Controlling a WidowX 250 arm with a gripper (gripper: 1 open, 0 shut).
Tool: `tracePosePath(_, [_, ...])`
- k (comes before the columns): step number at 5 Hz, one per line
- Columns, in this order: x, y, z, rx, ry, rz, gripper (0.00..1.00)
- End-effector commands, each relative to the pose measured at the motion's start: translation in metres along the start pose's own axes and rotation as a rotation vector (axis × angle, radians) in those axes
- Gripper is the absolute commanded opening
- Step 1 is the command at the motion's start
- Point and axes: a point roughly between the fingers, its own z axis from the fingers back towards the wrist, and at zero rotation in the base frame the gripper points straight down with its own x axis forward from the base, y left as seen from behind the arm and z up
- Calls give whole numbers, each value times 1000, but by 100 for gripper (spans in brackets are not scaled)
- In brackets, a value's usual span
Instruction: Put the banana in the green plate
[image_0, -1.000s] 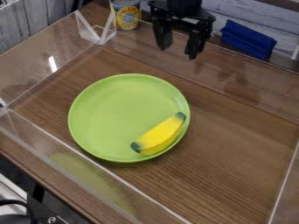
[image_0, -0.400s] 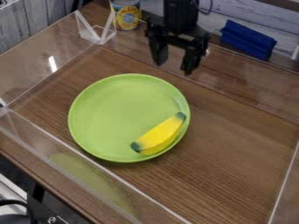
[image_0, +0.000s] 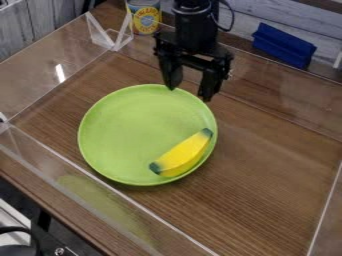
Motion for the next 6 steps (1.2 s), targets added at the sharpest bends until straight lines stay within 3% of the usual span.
tracePosePath(1, [-6, -6, 14, 5, -57, -5, 100])
tracePosePath(6, [-45, -21, -5, -5, -31, -6, 100])
